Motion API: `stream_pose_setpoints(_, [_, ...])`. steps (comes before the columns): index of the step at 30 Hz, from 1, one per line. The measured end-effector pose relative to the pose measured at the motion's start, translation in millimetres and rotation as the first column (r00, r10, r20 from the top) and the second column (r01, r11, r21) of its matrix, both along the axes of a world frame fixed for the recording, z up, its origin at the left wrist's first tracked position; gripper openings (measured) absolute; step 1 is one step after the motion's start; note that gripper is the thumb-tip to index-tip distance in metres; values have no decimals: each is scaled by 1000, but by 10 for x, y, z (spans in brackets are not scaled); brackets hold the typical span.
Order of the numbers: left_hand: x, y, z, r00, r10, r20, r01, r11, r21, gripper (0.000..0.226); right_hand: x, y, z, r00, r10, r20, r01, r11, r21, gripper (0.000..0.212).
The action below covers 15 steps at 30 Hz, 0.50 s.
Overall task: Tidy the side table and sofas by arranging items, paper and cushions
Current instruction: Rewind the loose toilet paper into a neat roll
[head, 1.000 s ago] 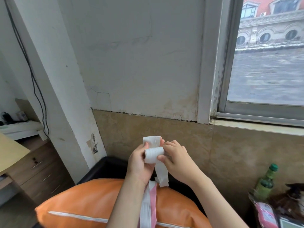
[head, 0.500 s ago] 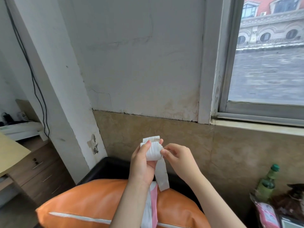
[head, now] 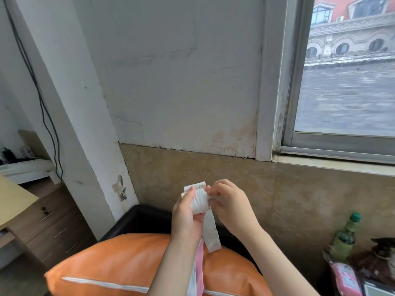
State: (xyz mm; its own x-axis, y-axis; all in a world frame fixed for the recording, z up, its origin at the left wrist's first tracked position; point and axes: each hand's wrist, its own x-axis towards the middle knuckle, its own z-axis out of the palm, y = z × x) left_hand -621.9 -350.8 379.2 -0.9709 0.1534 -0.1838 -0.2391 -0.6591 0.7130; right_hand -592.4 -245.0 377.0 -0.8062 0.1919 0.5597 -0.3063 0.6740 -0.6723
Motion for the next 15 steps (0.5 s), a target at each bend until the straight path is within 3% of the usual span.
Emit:
stream_pose_setpoints(3, [13, 30, 9, 999, 8, 40, -10, 999, 40, 19, 13, -40, -115, 987, 32, -155, 5, 973, 230, 67])
stream_pose_setpoints(6, [43, 34, 82, 992, -89, 85, 80, 991, 109, 32, 12, -73, -129, 989, 82, -127, -45, 961, 273, 61])
stream_pose_setpoints(9, [28, -28, 114, 978, -153, 139, 122, 971, 206, 45, -23, -7, -186, 991, 94, -97, -70, 972, 225, 53])
stream_pose_setpoints(15, [-34, -20, 34, 975, -213, 67, 187, 944, 271, 46, -9, 47, -158, 975, 161, -155, -163, 987, 1, 52])
